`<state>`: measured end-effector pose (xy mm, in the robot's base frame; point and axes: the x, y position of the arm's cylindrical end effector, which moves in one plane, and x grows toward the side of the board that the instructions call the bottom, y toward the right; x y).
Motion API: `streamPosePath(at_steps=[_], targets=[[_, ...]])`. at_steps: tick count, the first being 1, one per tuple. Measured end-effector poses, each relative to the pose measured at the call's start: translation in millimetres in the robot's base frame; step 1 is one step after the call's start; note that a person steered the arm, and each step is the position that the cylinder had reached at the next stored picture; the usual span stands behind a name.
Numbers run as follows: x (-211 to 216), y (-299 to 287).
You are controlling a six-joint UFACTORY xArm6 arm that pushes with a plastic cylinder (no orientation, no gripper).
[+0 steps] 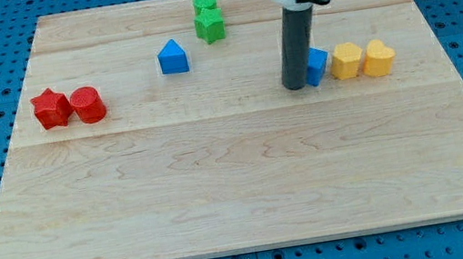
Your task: Slide the blue triangle above the yellow hexagon
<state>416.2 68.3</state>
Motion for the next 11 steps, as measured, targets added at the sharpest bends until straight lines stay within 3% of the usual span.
streamPosePath(at_steps=[1,2,3,4,5,6,7,11], targets=[[15.4,-106.3],[-24.5,-196.0],[-91.3,-208.0],[-94.4,-147.2],[-53.7,-46.4],[-46.5,42.1],[-46.5,65.0],[-42.0,51.7]])
